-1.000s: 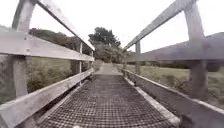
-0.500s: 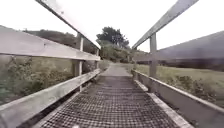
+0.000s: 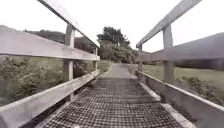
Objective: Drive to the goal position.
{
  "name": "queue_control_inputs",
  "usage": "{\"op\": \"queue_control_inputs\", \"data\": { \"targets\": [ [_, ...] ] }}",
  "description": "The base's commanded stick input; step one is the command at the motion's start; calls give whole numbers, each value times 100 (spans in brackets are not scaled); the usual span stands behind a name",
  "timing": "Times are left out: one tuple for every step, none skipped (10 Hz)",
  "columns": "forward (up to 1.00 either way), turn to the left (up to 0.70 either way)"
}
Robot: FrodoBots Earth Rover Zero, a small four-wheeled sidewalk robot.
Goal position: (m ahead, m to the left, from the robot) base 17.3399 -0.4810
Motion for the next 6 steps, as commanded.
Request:
{"op": "queue_control_inputs", "data": {
  "targets": [
    [100,2],
    [100,1],
    [100,0],
    [100,2],
    [100,2],
    [100,2]
  ]
}}
